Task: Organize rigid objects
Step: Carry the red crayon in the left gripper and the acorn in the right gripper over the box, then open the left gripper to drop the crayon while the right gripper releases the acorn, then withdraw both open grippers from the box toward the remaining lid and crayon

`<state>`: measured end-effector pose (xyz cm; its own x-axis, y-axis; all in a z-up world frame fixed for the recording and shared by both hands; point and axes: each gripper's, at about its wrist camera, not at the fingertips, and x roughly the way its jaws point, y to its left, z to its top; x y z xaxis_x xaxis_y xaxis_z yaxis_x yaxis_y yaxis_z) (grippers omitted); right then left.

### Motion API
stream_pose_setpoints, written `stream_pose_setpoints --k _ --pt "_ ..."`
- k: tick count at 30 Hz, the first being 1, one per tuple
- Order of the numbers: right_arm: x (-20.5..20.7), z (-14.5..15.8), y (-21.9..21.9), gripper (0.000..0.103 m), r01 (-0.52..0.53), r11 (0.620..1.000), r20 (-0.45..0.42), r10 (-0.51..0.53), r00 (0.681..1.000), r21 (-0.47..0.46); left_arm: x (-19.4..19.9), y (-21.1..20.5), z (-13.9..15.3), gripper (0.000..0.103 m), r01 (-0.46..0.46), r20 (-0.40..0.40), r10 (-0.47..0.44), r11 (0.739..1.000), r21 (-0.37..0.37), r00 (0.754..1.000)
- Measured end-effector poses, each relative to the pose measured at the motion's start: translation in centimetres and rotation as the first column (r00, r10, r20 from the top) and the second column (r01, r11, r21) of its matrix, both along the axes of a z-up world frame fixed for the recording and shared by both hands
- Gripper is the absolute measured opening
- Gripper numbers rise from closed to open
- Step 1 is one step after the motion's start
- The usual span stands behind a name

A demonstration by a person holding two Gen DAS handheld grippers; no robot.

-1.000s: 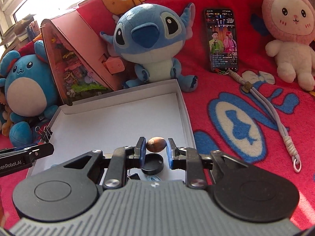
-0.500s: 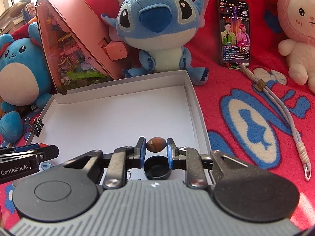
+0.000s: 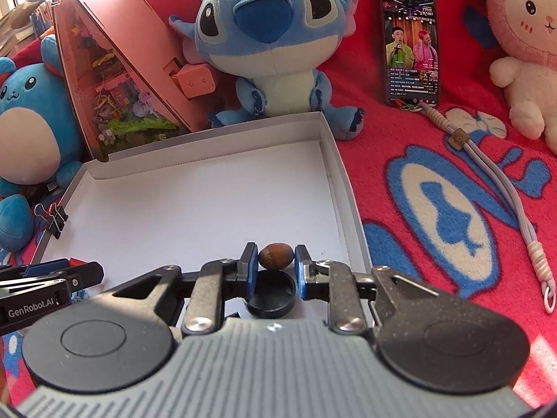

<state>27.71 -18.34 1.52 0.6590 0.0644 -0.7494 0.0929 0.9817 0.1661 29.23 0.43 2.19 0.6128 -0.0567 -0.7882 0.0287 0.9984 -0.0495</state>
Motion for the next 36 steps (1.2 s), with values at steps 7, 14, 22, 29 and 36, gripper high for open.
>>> stream_pose_setpoints --k 7,14,22,29,36 --pt "0.0 -0.1 0.0 0.027 -0.002 1.000 0.001 0.002 1.000 0.001 -0.1 0.0 -0.1 0.042 0.004 0.010 -0.004 1.000 0.011 1.000" --pt "0.0 -0.1 -0.1 0.031 -0.004 1.000 0.006 0.004 1.000 0.004 -0.4 0.0 -0.2 0.042 0.011 0.016 -0.011 1.000 0.004 1.000" --pt "-1.0 0.5 -0.4 0.037 -0.018 1.000 0.042 0.018 0.999 0.008 -1.6 0.0 0.5 0.052 0.029 0.058 -0.030 1.000 0.008 0.998" --pt "-3.0 1.9 -0.7 0.051 -0.052 0.999 0.104 0.052 0.993 -0.007 -3.5 0.2 1.7 0.062 0.048 0.110 -0.048 0.999 0.005 0.993" --pt "-5.2 2.9 -0.4 0.062 -0.091 0.995 0.155 0.096 0.983 -0.038 -6.2 0.2 2.7 0.068 0.068 0.149 -0.066 0.998 -0.004 0.987"
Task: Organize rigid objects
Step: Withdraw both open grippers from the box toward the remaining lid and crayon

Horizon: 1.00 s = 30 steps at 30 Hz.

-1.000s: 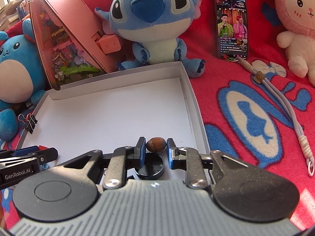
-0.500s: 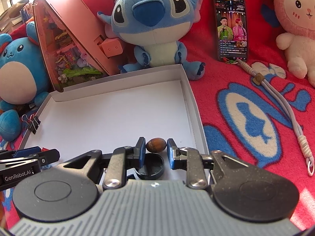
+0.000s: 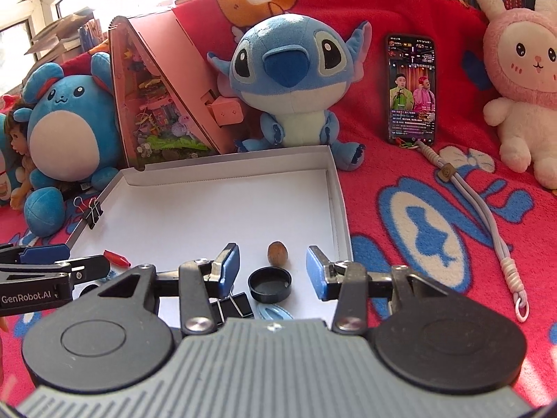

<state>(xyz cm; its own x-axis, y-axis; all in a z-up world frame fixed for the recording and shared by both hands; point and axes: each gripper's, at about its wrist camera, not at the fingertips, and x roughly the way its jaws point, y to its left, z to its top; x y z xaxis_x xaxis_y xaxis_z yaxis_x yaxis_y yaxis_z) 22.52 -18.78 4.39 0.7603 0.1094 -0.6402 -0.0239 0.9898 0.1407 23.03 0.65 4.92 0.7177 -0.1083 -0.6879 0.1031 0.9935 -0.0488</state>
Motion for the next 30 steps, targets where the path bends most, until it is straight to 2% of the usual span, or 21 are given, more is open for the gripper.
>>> stream_pose_setpoints --k 5,14,20,30 --pt "-2.4 0.4 0.3 0.073 -0.050 0.999 0.037 0.051 0.998 -0.013 -2.6 0.0 0.5 0.072 0.029 0.025 -0.028 1.000 -0.010 0.999" --pt "-7.9 0.3 1.3 0.082 -0.155 0.984 0.091 0.163 0.982 -0.084 -8.5 0.2 0.5 0.074 0.093 0.049 -0.091 0.995 -0.034 0.995" --pt "-11.9 -0.5 1.8 0.085 -0.203 0.972 0.111 0.215 0.970 -0.116 -12.4 0.6 -0.4 0.075 0.108 0.058 -0.105 0.993 -0.039 0.993" --pt "-17.4 -2.5 3.0 0.085 -0.280 0.951 0.111 0.295 0.949 -0.136 -19.8 0.4 -1.6 0.075 0.119 0.105 -0.118 0.993 0.005 0.987"
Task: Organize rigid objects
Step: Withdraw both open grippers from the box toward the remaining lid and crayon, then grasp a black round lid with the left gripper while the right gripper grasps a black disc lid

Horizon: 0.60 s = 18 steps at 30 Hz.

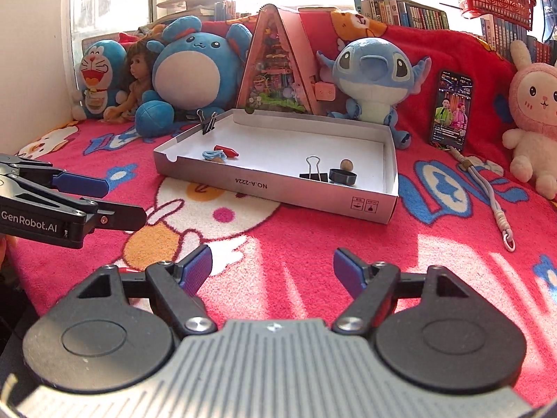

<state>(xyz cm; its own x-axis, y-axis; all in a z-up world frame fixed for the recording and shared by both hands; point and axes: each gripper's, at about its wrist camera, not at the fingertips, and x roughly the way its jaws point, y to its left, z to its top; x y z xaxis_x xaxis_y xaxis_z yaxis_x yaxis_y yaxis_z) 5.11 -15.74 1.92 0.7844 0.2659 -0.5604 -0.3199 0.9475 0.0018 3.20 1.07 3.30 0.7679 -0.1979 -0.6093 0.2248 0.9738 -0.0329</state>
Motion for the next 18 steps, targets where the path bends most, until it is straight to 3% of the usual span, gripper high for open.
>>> stream_pose_setpoints --k 6,18 --pt "-2.6 -1.1 0.9 0.085 -0.062 0.998 -0.004 0.062 0.998 -0.003 -3.5 -0.4 -0.9 0.075 0.037 -0.005 -0.037 0.999 0.019 0.999" --pt "-4.1 -2.0 1.3 0.085 -0.057 0.998 0.009 0.057 0.998 -0.010 -5.7 -1.3 -1.9 0.046 0.114 -0.049 -0.113 0.993 0.016 0.992"
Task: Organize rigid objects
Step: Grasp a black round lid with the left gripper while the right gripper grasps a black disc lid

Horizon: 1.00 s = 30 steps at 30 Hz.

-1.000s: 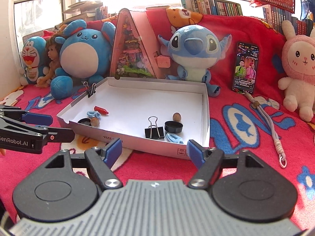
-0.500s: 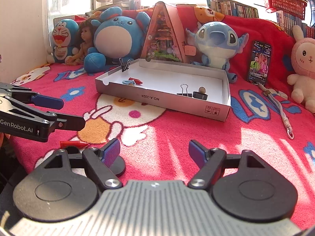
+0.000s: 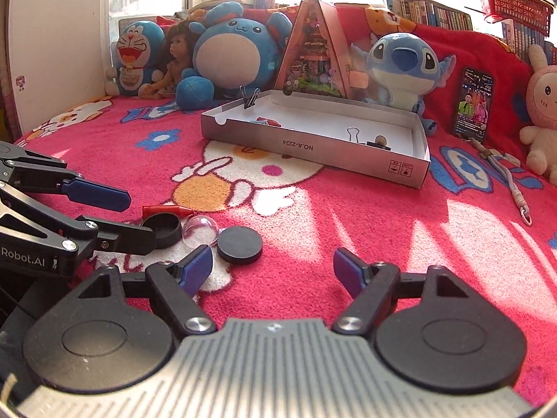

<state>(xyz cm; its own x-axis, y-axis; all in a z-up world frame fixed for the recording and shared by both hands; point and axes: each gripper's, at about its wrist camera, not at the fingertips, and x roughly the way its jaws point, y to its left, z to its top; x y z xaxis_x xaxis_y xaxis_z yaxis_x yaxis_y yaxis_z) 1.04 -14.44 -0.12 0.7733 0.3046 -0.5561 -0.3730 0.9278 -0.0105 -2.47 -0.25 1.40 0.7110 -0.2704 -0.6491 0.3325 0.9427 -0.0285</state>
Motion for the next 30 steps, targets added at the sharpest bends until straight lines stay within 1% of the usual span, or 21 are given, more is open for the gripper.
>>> stream_pose_setpoints --k 3,9,11,12,16,17,19,21,23,25,27,30 --pt "-0.1 0.0 0.0 0.085 0.017 1.000 0.015 -0.017 1.000 -0.004 0.4 0.0 -0.4 0.042 -0.009 -0.016 0.009 1.000 -0.012 1.000" --pt "-0.4 -0.1 -0.2 0.085 0.056 0.998 0.026 -0.056 0.998 -0.014 1.2 -0.3 -0.7 0.039 -0.026 -0.003 0.026 0.999 -0.019 1.000" --pt "-0.4 -0.3 -0.1 0.085 0.074 0.997 0.028 -0.073 0.997 -0.021 1.5 -0.3 -0.7 0.036 -0.030 0.002 0.030 0.999 -0.020 1.000" --pt "-0.5 -0.4 -0.1 0.085 0.080 0.997 0.028 -0.079 0.996 -0.021 1.6 -0.4 -0.7 0.032 -0.037 0.005 0.038 0.999 -0.020 0.999" --pt "-0.6 -0.5 -0.1 0.085 0.091 0.996 0.028 -0.091 0.995 0.003 1.8 -0.3 -0.7 0.031 -0.060 0.011 0.060 0.998 -0.026 0.998" --pt "-0.7 -0.5 -0.1 0.084 0.087 0.996 0.027 -0.088 0.996 0.012 1.8 -0.2 -0.7 0.031 -0.064 0.013 0.065 0.998 -0.026 0.998" --pt "-0.7 -0.5 0.2 0.075 0.078 0.997 0.025 -0.079 0.997 0.024 1.8 -0.2 -0.7 0.031 -0.071 0.016 0.071 0.997 -0.024 0.997" --pt "-0.8 -0.6 0.5 0.072 0.068 0.997 0.025 -0.068 0.997 0.030 1.9 0.0 -0.7 0.031 -0.076 0.014 0.076 0.997 -0.028 0.997" --pt "-0.7 -0.7 0.9 0.066 0.058 0.998 0.022 -0.059 0.998 0.032 1.8 0.1 -0.7 0.031 -0.082 0.015 0.082 0.996 -0.029 0.997" --pt "-0.6 -0.8 1.2 0.064 0.050 0.998 0.019 -0.051 0.999 0.032 1.9 0.2 -0.7 0.031 -0.090 0.017 0.090 0.996 -0.029 0.996" --pt "-0.6 -0.9 1.7 0.061 0.054 0.998 0.027 -0.055 0.998 0.018 2.0 0.3 -0.7 0.031 -0.100 0.017 0.100 0.995 -0.032 0.995" --pt "-0.4 -1.0 2.2 0.055 0.090 0.996 0.045 -0.089 0.995 -0.026 2.2 0.6 -0.7 0.031 -0.120 0.018 0.121 0.992 -0.037 0.993"
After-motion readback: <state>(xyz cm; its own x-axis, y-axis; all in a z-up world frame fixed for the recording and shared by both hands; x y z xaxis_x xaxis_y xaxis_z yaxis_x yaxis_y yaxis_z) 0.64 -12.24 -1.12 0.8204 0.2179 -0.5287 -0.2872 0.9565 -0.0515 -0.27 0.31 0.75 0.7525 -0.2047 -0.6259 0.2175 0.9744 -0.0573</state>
